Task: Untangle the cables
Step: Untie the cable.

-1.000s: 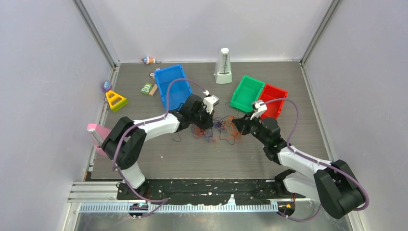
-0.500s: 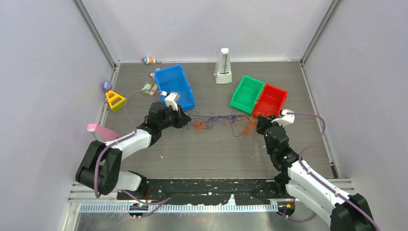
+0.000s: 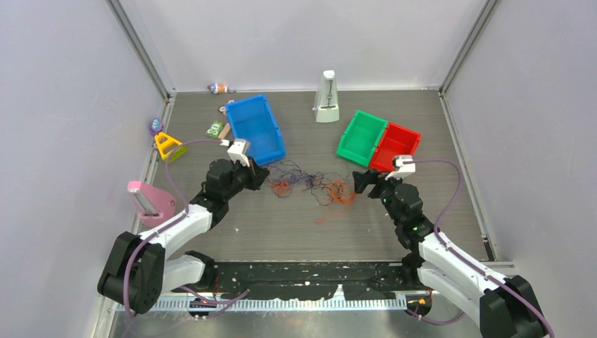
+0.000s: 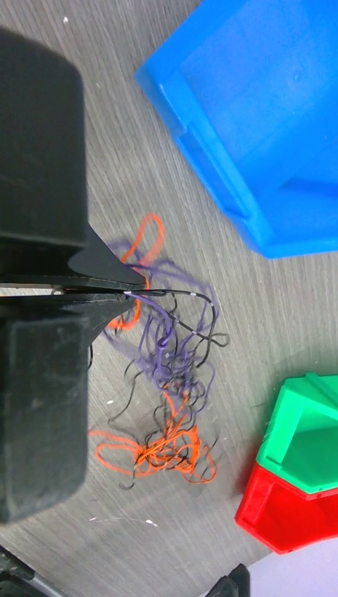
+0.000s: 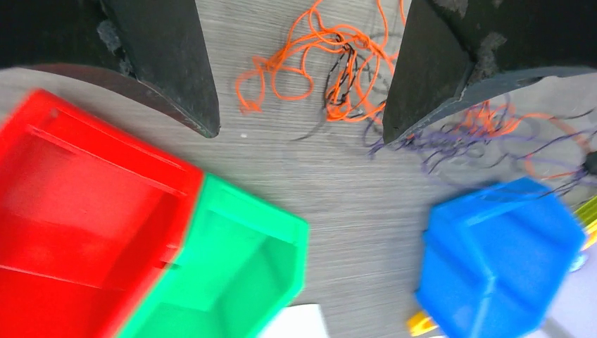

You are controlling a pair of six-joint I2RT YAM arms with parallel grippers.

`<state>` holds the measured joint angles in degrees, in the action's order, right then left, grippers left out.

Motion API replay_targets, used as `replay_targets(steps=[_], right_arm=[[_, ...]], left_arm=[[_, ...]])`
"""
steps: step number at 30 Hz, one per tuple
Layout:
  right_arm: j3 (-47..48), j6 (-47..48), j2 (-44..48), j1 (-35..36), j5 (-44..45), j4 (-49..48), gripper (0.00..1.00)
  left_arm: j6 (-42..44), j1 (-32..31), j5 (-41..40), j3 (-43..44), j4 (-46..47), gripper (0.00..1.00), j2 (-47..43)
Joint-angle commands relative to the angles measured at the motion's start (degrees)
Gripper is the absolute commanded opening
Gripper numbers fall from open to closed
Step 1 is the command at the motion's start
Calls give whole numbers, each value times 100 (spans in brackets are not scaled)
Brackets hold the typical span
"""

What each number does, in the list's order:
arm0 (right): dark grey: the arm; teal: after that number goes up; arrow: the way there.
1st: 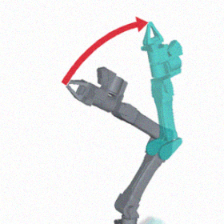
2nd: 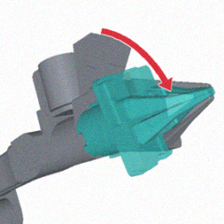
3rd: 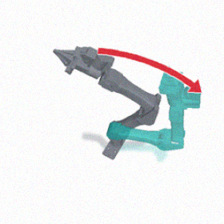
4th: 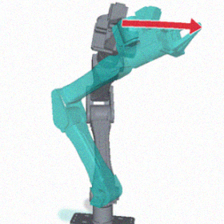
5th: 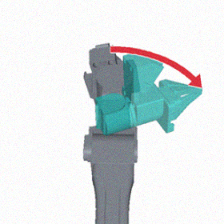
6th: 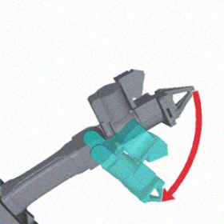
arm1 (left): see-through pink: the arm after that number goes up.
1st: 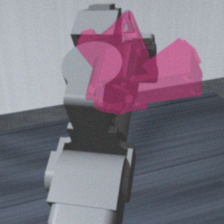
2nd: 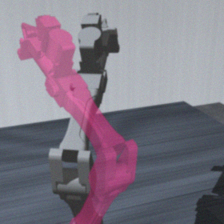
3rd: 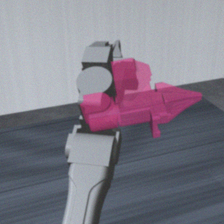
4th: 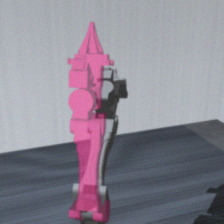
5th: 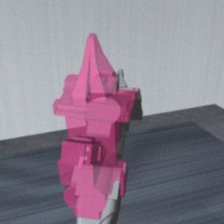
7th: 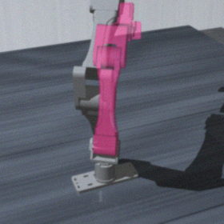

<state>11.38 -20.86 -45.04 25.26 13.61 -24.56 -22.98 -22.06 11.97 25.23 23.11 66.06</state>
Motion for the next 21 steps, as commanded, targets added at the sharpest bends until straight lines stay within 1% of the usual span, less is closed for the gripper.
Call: replay_targets(steps=[1, 6, 9, 12, 15, 16, 21], right_arm=[[284, 518, -96, 1, -1537, -547, 90], [1133, 623, -648, 184, -1950, 293, 85], [1817, 850, -1229, 494, -2185, 858, 83], [2548, 1215, -1988, 845, -2209, 1410, 81], [3032, 1437, -2629, 991, -2302, 1647, 79], [3234, 1577, -3002, 1039, -2323, 1744, 78], [3554, 2015, -3661, 1086, -1935, 1890, 78]], left_arm=[[139, 18, 510, 219, 404, 0, 242], [119, 18, 727, 255, 434, 0, 294], [119, 9, 750, 242, 440, 0, 261], [119, 10, 761, 254, 419, 0, 266], [127, 9, 747, 270, 384, 0, 237], [134, 9, 724, 275, 365, 0, 229], [154, 9, 678, 286, 267, 0, 201]])
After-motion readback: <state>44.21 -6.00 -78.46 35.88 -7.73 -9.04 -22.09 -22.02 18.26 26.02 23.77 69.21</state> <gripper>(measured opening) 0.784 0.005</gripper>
